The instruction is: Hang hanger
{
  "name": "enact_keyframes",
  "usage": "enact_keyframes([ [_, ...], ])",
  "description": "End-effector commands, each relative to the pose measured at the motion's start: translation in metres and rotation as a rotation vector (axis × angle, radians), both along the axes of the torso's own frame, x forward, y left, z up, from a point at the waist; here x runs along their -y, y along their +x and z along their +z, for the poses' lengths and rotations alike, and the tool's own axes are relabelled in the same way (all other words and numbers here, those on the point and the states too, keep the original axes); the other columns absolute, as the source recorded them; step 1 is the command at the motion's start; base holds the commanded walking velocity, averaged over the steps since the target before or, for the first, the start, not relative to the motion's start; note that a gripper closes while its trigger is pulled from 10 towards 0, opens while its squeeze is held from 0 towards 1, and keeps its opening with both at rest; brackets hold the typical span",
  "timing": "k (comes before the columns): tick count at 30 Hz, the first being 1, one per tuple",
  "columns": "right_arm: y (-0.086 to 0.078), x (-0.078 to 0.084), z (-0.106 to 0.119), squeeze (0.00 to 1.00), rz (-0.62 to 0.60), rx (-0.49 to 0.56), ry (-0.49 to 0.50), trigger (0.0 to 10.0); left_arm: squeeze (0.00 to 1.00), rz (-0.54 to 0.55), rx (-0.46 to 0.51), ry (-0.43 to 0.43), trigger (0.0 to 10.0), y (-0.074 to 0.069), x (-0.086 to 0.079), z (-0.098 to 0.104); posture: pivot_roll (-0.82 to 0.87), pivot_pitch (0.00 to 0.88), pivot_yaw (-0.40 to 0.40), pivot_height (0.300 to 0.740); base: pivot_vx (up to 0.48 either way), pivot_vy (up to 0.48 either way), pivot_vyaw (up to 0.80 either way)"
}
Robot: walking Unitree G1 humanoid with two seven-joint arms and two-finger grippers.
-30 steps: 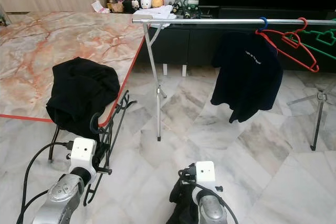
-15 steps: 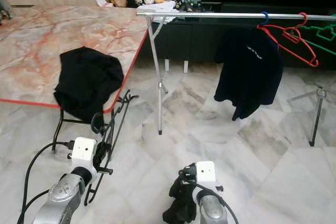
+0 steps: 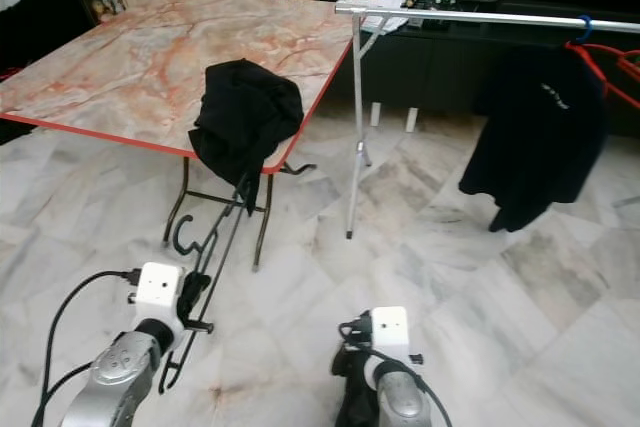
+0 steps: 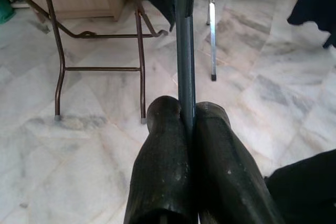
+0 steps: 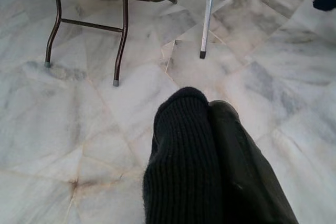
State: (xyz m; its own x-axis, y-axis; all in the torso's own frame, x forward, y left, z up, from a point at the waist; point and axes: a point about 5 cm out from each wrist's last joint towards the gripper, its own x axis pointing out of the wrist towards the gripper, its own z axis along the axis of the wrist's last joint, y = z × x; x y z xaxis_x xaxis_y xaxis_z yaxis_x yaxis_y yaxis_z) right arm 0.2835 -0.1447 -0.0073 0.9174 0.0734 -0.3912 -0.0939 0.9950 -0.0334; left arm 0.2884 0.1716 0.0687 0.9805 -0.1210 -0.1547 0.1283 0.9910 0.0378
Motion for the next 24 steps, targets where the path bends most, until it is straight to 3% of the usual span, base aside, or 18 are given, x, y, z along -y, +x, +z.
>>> enact_keyframes([
  [1,-0.002,0.002,-0.001,0.0,-0.011,0.0,0.0,10.0,0.0,-0.009,-0.006,-0.015,10.0,-0.003,0.001,-0.002,0.06,0.088,0.061,0.74,-0.27,0.0,0.0],
  [10,0.002,0.004,0.002,0.0,-0.016,0.009,-0.006,10.0,0.0,-0.02,-0.012,-0.014,10.0,-0.003,0.001,-0.002,0.06,0.09,0.059,0.74,-0.274,0.0,0.0],
  [24,0.011,0.008,0.01,0.0,-0.046,0.025,0.003,10.0,0.0,-0.064,-0.052,0.003,10.0,-0.005,-0.001,-0.006,0.07,0.09,0.057,0.74,0.0,0.0,0.0],
])
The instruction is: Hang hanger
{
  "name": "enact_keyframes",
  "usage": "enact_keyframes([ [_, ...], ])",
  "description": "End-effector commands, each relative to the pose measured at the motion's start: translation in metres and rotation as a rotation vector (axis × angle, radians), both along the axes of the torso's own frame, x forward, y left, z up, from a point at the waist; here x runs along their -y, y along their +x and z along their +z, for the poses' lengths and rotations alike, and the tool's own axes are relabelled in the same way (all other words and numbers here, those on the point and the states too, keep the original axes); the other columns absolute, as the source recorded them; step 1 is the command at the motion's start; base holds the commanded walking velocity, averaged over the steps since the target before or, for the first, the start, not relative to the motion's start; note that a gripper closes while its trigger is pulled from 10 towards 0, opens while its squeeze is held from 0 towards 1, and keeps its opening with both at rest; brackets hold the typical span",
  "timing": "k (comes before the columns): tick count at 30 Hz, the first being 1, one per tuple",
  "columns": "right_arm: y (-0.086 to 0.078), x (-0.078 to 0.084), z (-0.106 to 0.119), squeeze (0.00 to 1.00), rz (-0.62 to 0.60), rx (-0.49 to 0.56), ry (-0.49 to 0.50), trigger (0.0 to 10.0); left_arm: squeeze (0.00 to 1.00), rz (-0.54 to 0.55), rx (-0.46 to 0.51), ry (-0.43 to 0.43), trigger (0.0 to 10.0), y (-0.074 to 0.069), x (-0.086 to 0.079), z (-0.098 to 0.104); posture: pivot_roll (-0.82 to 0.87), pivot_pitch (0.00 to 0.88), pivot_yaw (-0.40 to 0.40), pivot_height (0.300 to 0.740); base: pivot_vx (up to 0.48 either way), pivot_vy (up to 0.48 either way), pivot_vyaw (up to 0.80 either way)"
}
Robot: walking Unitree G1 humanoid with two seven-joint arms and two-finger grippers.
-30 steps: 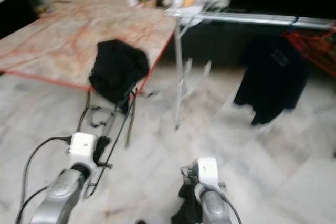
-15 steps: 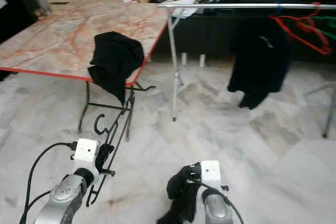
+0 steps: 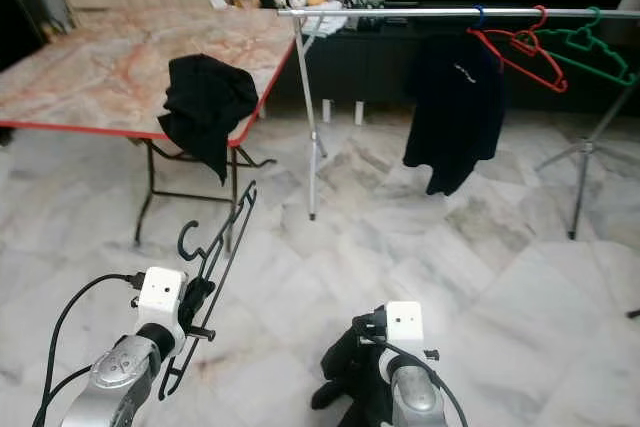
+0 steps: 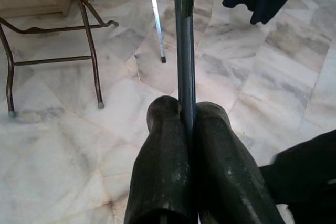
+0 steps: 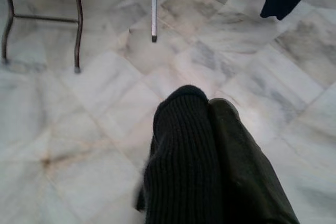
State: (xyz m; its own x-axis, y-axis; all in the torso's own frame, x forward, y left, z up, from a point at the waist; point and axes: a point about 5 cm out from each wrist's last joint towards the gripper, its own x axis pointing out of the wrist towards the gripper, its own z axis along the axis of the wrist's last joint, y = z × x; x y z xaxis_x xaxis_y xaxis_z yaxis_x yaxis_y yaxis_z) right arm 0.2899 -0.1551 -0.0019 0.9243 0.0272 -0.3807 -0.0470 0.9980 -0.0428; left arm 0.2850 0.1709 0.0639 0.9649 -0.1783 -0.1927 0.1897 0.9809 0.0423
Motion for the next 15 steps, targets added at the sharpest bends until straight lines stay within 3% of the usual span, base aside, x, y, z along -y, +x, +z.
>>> enact_keyframes([
  [1,0.005,-0.003,0.004,0.0,-0.001,0.013,0.014,10.0,0.0,-0.008,-0.018,-0.006,10.0,-0.002,-0.002,-0.002,0.07,0.09,0.057,0.74,0.0,0.0,0.0],
  [7,0.006,-0.003,0.005,0.0,0.001,0.012,0.014,10.0,0.0,-0.042,-0.037,-0.004,10.0,-0.003,-0.001,-0.003,0.07,0.09,0.056,0.74,0.0,0.0,-0.67],
  [10,0.008,-0.004,0.008,0.0,-0.004,0.024,0.018,10.0,0.0,-0.081,-0.061,0.005,10.0,-0.003,0.0,-0.006,0.07,0.088,0.056,0.74,0.0,0.0,0.0],
  [15,0.017,0.001,0.016,0.0,-0.037,0.037,0.012,10.0,0.0,-0.139,-0.156,0.106,10.0,-0.007,-0.004,-0.018,0.08,0.084,0.057,0.74,0.0,0.0,0.0],
])
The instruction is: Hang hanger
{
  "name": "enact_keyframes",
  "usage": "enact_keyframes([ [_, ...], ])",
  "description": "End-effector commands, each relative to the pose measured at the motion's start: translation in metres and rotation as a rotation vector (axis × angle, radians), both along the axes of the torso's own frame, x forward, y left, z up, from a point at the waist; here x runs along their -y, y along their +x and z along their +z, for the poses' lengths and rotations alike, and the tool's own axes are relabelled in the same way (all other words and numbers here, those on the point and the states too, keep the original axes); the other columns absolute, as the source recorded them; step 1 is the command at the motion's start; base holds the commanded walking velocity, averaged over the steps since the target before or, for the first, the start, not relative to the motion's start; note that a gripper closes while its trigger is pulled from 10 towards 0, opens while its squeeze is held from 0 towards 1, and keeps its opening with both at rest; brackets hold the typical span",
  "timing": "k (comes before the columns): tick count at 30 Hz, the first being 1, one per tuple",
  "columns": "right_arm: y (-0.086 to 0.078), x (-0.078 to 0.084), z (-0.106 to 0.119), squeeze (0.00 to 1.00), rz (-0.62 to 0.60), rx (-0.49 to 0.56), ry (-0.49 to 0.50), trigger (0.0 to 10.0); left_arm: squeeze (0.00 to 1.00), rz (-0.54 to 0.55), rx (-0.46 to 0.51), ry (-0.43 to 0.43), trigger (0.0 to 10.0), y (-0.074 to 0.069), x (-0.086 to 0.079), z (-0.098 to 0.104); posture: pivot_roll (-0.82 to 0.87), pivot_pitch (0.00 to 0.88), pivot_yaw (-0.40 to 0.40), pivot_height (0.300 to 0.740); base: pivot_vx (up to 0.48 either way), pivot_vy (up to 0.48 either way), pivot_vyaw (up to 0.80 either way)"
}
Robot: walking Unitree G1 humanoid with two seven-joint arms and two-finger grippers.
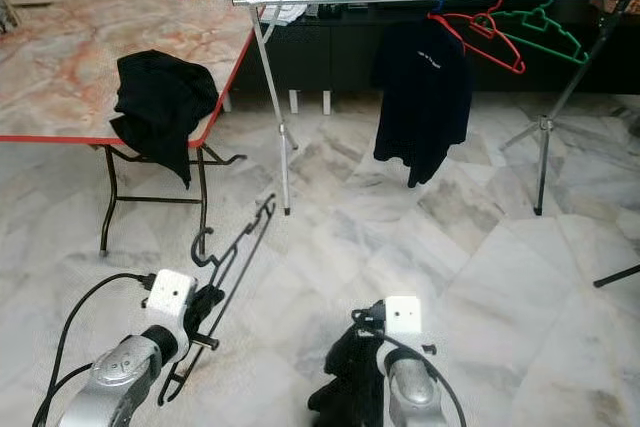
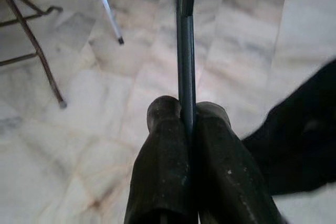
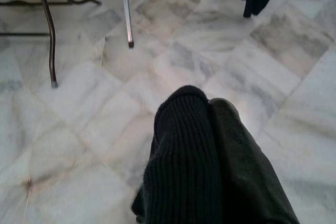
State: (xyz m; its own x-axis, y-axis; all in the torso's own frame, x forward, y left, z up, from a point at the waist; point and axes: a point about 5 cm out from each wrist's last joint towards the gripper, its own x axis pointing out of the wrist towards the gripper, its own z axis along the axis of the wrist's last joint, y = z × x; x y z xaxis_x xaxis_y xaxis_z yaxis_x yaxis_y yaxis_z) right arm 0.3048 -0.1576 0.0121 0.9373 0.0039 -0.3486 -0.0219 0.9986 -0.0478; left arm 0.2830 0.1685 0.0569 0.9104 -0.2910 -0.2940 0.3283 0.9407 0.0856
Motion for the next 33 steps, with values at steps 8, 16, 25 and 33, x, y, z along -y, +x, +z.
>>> enact_keyframes([
  [8,0.025,0.003,0.027,0.0,-0.012,0.058,-0.016,10.0,0.0,-0.309,-0.358,0.293,10.0,-0.03,-0.028,-0.042,0.09,0.074,0.056,0.74,0.0,0.0,0.0],
  [16,0.039,0.009,0.043,0.0,-0.057,0.084,-0.033,10.0,0.0,-0.586,-0.481,0.314,10.0,-0.041,-0.031,-0.038,0.09,0.054,0.052,0.74,0.0,0.0,0.0],
  [25,0.043,-0.002,0.043,0.0,-0.036,0.025,0.058,10.0,0.0,-0.801,-0.488,0.149,10.0,-0.044,-0.008,-0.018,0.09,0.034,0.053,0.74,0.0,0.0,0.0],
  [33,0.044,-0.016,0.041,0.0,0.056,-0.03,0.027,10.0,0.0,-0.868,-0.474,0.079,10.0,-0.042,0.003,-0.009,0.1,0.04,0.052,0.74,0.0,0.0,0.0],
])
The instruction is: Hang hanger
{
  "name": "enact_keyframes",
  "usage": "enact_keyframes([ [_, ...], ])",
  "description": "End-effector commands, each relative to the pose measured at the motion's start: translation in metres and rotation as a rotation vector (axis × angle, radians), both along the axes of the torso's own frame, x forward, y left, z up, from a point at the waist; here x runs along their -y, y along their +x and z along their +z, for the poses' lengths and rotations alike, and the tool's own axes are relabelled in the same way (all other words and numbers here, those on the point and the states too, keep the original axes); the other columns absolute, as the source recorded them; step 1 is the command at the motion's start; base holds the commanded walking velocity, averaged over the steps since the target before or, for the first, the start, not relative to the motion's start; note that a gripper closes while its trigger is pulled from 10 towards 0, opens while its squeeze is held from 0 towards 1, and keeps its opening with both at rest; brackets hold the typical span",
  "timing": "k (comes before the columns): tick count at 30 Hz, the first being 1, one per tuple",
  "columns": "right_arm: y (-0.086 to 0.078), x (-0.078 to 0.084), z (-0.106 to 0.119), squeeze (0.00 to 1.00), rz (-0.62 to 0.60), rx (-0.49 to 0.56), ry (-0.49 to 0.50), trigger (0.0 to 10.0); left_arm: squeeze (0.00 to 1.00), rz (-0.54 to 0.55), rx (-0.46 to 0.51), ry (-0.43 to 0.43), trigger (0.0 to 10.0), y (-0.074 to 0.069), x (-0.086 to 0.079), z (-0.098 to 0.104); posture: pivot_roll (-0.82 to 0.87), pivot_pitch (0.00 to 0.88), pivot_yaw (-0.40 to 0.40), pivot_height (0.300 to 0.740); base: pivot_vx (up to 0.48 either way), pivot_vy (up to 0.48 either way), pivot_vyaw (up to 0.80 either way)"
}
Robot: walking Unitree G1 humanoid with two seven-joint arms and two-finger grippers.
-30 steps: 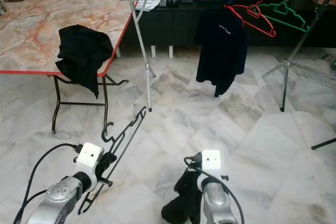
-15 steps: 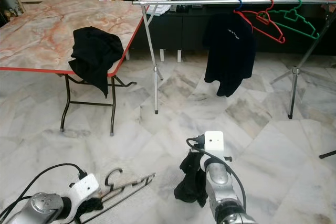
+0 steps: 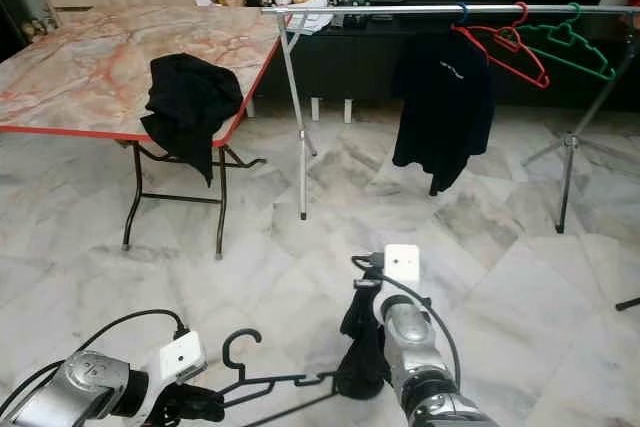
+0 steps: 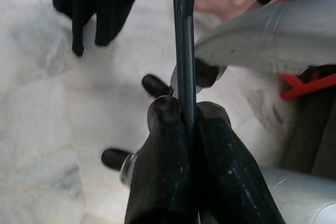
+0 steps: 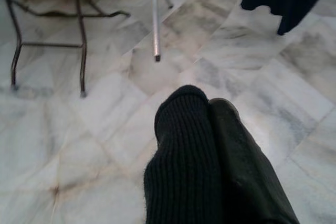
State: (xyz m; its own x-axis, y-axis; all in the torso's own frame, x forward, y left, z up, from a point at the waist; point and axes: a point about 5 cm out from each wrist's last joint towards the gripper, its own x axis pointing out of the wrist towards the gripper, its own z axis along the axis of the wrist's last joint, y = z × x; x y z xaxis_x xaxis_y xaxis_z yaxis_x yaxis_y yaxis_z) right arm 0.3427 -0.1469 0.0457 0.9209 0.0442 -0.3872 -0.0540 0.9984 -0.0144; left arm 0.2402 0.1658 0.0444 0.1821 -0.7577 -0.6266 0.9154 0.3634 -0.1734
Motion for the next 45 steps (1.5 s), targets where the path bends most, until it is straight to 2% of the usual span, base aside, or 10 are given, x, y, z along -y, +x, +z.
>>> enact_keyframes([
  [1,0.006,-0.006,0.008,0.0,0.026,0.013,-0.004,10.0,0.0,-0.007,-0.004,-0.01,10.0,0.001,0.0,0.004,0.1,0.04,0.052,0.74,0.0,0.0,0.0],
  [8,0.007,-0.017,0.007,0.0,0.063,-0.027,0.012,10.0,0.0,0.078,0.038,-0.112,10.0,0.015,0.012,0.016,0.1,0.053,0.048,0.74,0.0,0.0,0.0],
  [15,0.007,-0.022,0.007,0.0,0.072,-0.032,0.022,10.0,0.0,0.158,0.083,-0.125,10.0,0.022,0.013,0.017,0.11,0.065,0.042,0.74,0.0,0.0,0.0],
  [18,0.005,-0.021,0.005,0.0,0.064,-0.043,0.033,10.0,0.0,0.202,0.094,-0.124,10.0,0.021,0.012,0.018,0.11,0.07,0.039,0.74,0.0,0.0,0.0],
  [24,0.005,-0.018,0.005,0.0,0.058,-0.044,0.033,10.0,0.0,0.204,0.098,-0.105,10.0,0.019,0.01,0.017,0.11,0.071,0.038,0.74,0.0,0.0,0.0],
  [27,0.007,-0.013,0.007,0.0,0.039,-0.037,0.034,10.0,0.0,0.163,0.105,-0.023,10.0,0.016,0.005,0.015,0.11,0.071,0.04,0.74,0.0,0.0,0.0],
  [30,0.008,-0.013,0.008,0.0,0.031,-0.031,0.042,10.0,0.0,0.184,0.124,-0.004,10.0,0.019,0.003,0.016,0.11,0.072,0.042,0.74,0.0,0.0,0.0],
  [39,0.008,-0.012,0.009,0.0,0.023,-0.027,0.06,10.0,0.0,0.223,0.136,-0.007,10.0,0.02,0.005,0.015,0.11,0.073,0.04,0.74,0.0,0.0,0.0],
  [45,0.01,-0.009,0.012,0.0,0.005,-0.018,0.07,10.0,0.0,0.185,0.103,-0.003,10.0,0.016,0.005,0.014,0.11,0.072,0.04,0.74,0.0,0.0,0.0],
])
